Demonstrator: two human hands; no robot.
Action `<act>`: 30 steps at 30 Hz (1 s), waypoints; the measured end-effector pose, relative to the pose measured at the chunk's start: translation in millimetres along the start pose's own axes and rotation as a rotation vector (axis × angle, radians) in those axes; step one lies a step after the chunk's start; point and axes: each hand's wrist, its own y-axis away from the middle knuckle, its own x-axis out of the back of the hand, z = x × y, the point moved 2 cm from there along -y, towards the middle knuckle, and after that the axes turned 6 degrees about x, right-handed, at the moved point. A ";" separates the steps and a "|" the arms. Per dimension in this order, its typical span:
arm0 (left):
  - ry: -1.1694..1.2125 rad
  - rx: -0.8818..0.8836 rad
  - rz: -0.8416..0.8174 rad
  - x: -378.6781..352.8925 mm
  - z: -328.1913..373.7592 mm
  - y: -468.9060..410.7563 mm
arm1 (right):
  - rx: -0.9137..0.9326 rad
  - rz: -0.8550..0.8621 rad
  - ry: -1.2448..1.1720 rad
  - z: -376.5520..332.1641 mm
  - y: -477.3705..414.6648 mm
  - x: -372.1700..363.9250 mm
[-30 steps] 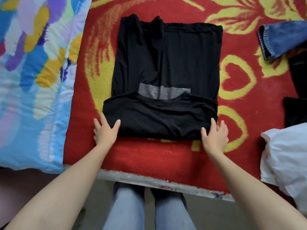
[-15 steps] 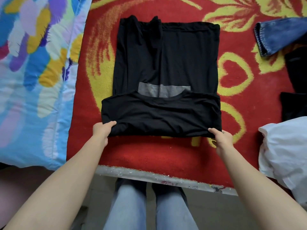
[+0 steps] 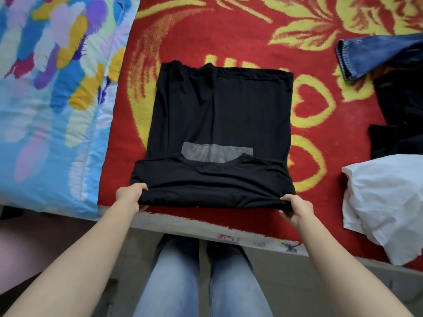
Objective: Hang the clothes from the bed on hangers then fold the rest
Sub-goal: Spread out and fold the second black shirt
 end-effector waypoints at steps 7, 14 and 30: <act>0.160 -0.114 -0.105 -20.8 78.9 38.4 | 0.191 -0.096 0.037 -93.3 15.1 -29.9; 0.325 -0.379 -0.347 -59.8 153.2 76.7 | 0.453 -0.270 0.009 -163.6 19.9 -64.4; -1.717 -1.207 0.281 -127.8 125.0 -19.0 | 1.137 -0.078 1.773 -108.3 -54.8 -108.8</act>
